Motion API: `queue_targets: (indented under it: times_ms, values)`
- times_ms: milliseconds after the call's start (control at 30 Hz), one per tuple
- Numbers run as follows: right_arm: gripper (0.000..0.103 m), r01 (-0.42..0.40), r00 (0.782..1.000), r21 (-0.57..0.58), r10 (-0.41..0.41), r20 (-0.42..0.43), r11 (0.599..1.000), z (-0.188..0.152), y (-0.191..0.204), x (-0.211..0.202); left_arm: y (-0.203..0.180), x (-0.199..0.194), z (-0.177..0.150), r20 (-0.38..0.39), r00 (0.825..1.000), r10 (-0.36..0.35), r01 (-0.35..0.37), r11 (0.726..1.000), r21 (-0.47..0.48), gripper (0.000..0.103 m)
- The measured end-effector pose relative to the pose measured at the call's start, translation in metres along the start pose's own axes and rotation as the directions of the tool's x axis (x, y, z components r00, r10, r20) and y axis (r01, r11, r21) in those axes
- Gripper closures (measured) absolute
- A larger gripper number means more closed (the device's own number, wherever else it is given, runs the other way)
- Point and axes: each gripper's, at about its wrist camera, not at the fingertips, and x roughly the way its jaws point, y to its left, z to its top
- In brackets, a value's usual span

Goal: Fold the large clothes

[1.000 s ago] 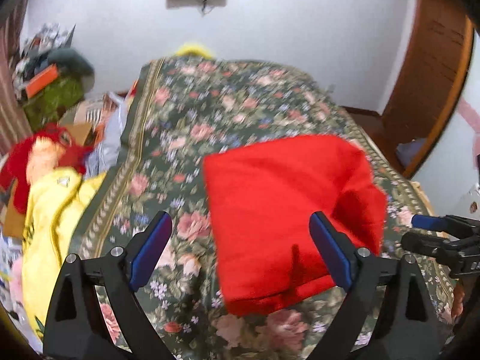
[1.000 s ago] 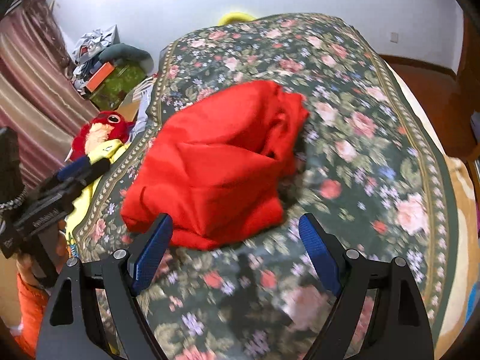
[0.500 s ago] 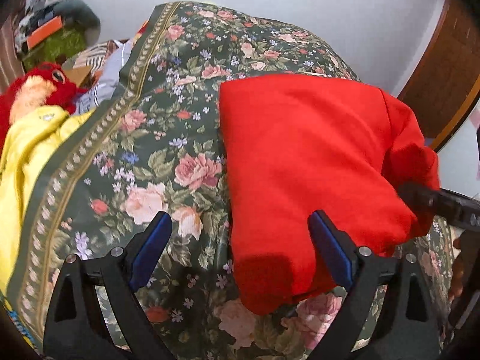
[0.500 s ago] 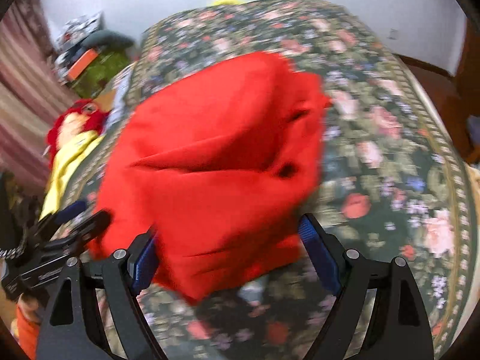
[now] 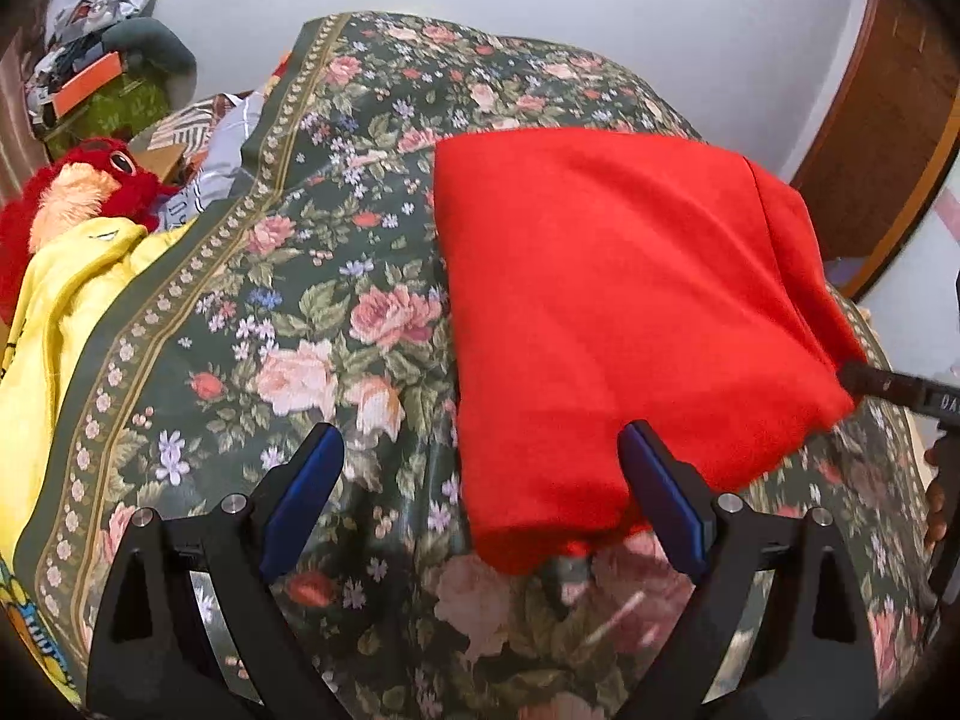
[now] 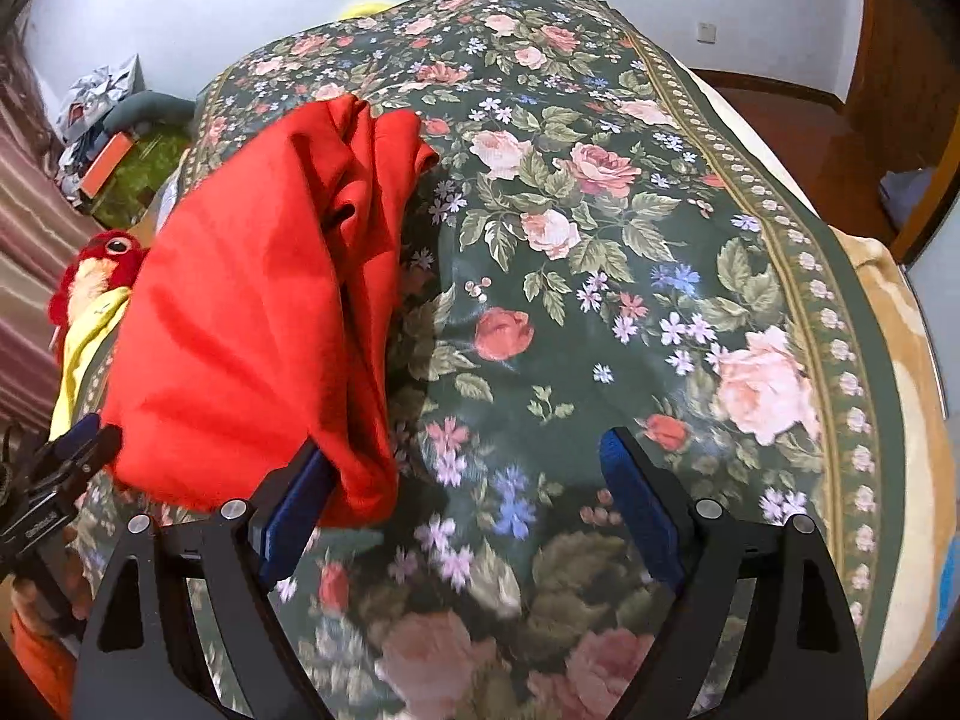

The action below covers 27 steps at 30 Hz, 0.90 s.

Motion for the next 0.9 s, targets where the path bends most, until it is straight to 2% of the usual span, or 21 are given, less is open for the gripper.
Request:
queue_targets:
  times_ms: [100,200,300,600,700,800,900]
  values:
    - [0.017,0.023,0.999,-0.077,-0.021,0.026,0.997,0.002,0.009,-0.011,0.000,-0.007,-0.003,-0.002,1.000,0.022,-0.022,0.999,0.035,0.009]
    - [0.017,0.044,0.998,-0.136,-0.036,0.059,0.990,0.002,0.020,-0.021,-0.003,-0.020,0.000,0.039,0.994,0.099,-0.102,0.992,0.072,0.010]
    - [0.017,0.035,0.996,-0.154,-0.022,0.081,0.987,0.007,0.027,-0.028,-0.002,-0.035,0.009,0.096,0.986,0.134,-0.141,0.987,0.075,0.010]
    - [0.017,-0.027,0.987,-0.196,0.057,0.151,0.980,0.032,0.051,-0.043,0.004,-0.057,0.052,0.199,0.975,0.097,-0.110,0.992,0.058,0.009]
    - [0.017,-0.066,0.984,-0.206,0.098,0.150,0.976,0.043,0.055,-0.033,0.006,-0.043,0.066,0.170,0.984,0.053,-0.062,0.997,0.050,0.009]
    - [0.017,-0.126,0.986,-0.172,0.142,0.083,0.977,0.057,0.051,-0.008,0.016,-0.014,0.078,0.072,0.995,-0.073,0.074,0.997,-0.016,0.009]
    - [0.017,-0.233,0.972,-0.086,0.233,-0.014,0.969,0.067,0.039,0.019,0.027,0.017,0.081,-0.033,0.984,-0.177,0.172,0.979,-0.110,0.010]
